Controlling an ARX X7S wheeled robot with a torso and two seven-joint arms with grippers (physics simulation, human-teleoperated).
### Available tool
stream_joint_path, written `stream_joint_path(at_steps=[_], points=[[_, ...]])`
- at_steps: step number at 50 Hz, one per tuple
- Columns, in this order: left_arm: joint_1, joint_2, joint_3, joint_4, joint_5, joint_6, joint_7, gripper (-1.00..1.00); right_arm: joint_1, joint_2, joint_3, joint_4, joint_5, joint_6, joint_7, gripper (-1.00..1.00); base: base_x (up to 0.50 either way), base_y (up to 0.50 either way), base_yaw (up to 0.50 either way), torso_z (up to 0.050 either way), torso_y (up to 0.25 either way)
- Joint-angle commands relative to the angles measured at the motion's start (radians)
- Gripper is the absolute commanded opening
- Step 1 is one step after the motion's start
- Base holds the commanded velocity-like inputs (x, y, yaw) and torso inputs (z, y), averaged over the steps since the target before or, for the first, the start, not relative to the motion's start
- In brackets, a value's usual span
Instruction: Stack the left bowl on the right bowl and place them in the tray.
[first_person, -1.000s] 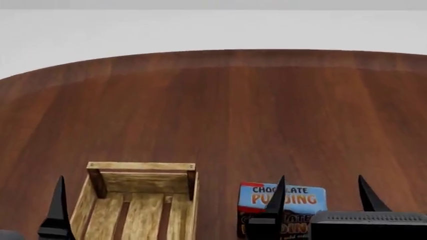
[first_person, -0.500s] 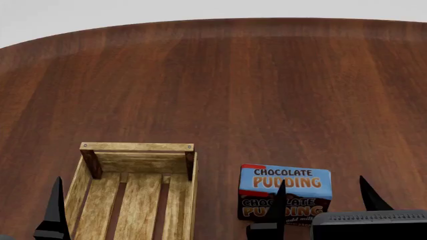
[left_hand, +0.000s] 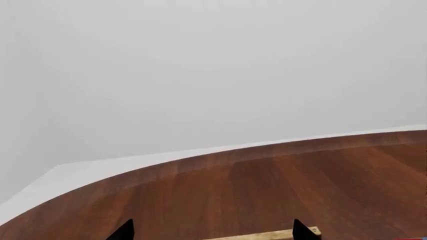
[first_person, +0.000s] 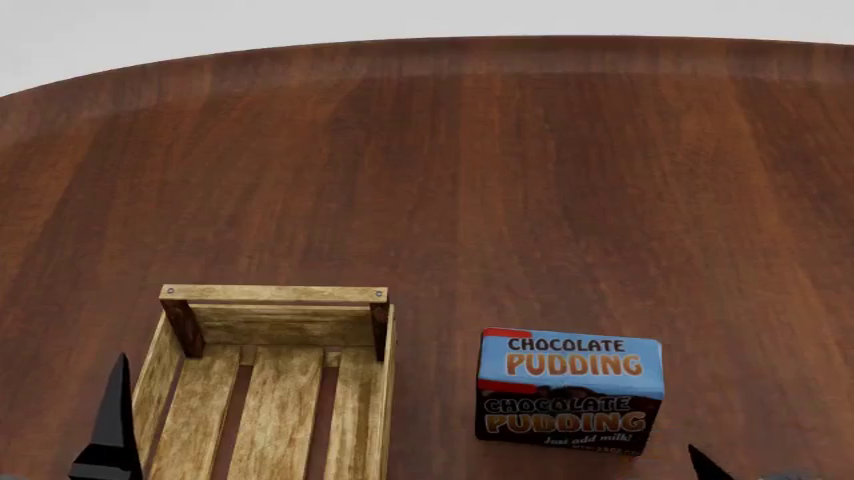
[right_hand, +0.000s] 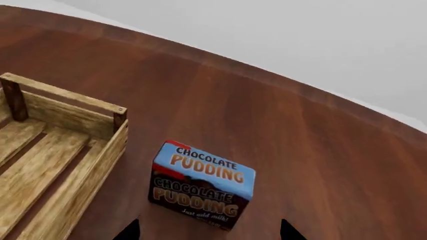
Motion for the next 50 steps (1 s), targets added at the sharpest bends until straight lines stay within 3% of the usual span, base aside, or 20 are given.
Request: stream_joint_path(at_steps=[1,10,22,34,50], points=[[-0.002,-0.004,0.006,0.007,-0.006,-0.003,-0.006,1.00,-0.005,0.066,-0.059,0.013,0.164,0.011,0.082,1.00,0.00,0.00,0.00,0.000,0.000],[0.000,-0.008,0.015,-0.004,-0.002,0.009,-0.012,1.00,0.009,0.102,-0.079,0.018,0.270,0.017,0.133,1.00,0.00,0.00,0.00,0.000,0.000],[-0.004,-0.013,0.024,-0.005,-0.005,0.005,-0.018,1.00,0.140,0.218,-0.196,-0.001,0.666,-0.025,0.422,1.00,0.00,0.00,0.00,0.000,0.000],[-0.028,-0.014,0.025,-0.006,-0.014,-0.013,-0.023,1.00,0.168,0.213,-0.183,-0.008,0.951,0.010,0.652,1.00,0.00,0.00,0.00,0.000,0.000],[-0.026,-0.018,0.035,-0.022,-0.017,0.007,-0.029,1.00,0.188,0.238,-0.303,-0.009,0.980,-0.033,0.679,1.00,0.00,0.00,0.00,0.000,0.000]])
